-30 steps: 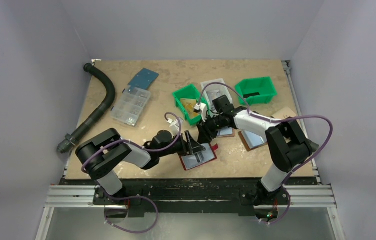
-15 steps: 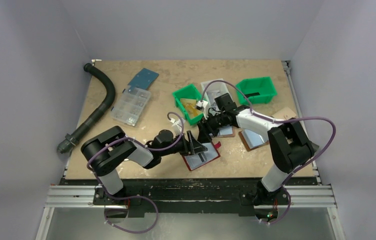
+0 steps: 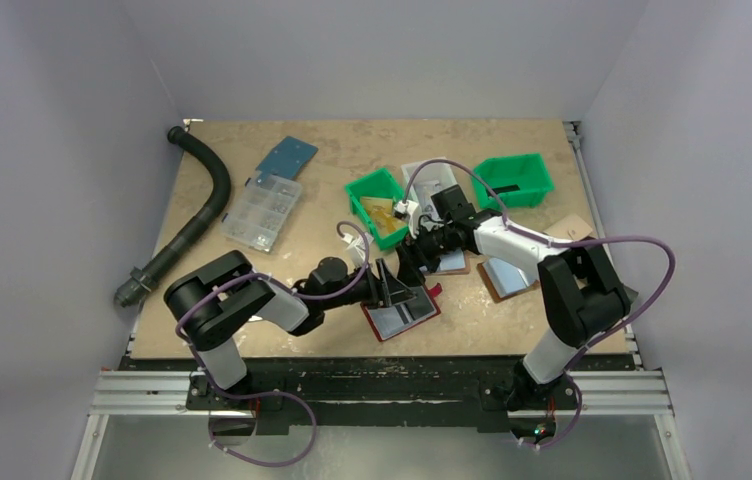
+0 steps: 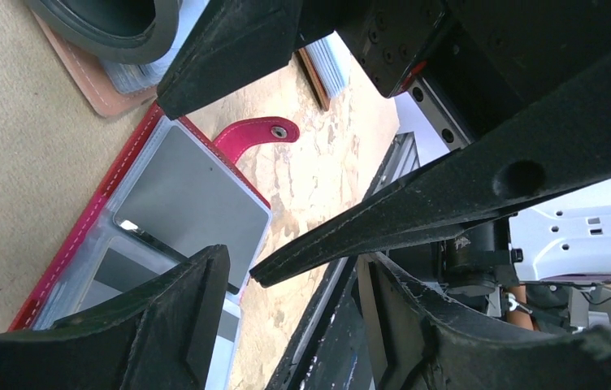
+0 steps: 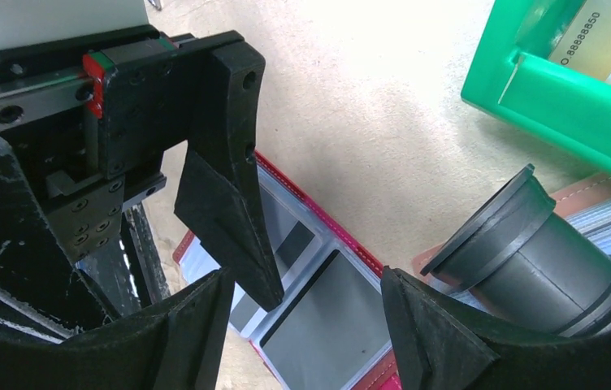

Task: Take the credit cards out of the card holder
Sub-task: Remove the credit card from the card holder.

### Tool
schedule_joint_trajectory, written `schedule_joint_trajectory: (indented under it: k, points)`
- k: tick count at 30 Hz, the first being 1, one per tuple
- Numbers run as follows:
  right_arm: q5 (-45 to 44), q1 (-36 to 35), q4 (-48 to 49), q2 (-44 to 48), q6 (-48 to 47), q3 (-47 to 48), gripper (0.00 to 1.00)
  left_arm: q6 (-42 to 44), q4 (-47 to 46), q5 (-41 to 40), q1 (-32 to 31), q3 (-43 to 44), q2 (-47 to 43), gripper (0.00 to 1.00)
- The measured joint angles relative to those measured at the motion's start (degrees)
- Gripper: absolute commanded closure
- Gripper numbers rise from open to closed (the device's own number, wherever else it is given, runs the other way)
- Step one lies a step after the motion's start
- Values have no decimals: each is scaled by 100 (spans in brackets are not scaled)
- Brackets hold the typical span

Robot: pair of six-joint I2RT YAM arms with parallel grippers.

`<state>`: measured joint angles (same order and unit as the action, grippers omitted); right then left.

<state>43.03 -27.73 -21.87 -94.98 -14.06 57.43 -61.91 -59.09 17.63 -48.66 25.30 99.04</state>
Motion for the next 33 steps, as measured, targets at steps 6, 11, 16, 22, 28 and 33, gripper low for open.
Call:
schedule_joint_trajectory:
  k: [6,11,16,22,28,33]
  points:
    - [-111,0,-243,-17,-404,96,23,205,323,-35,98,-7,-216,37]
    - [-201,72,-535,28,-1025,177,24,702,1287,-323,105,-17,-1121,37]
    - [-190,225,-743,216,-1360,166,23,1110,2090,-879,103,-87,-2076,37]
    - [50,522,-544,695,-1193,-168,24,1434,2870,-1932,103,-546,-3775,16]
    - [105,649,-409,938,-691,-448,22,1261,2833,-2382,105,-933,-4527,8]
    - [531,649,116,1027,120,-752,22,960,2474,-2216,109,-1327,-4151,12]
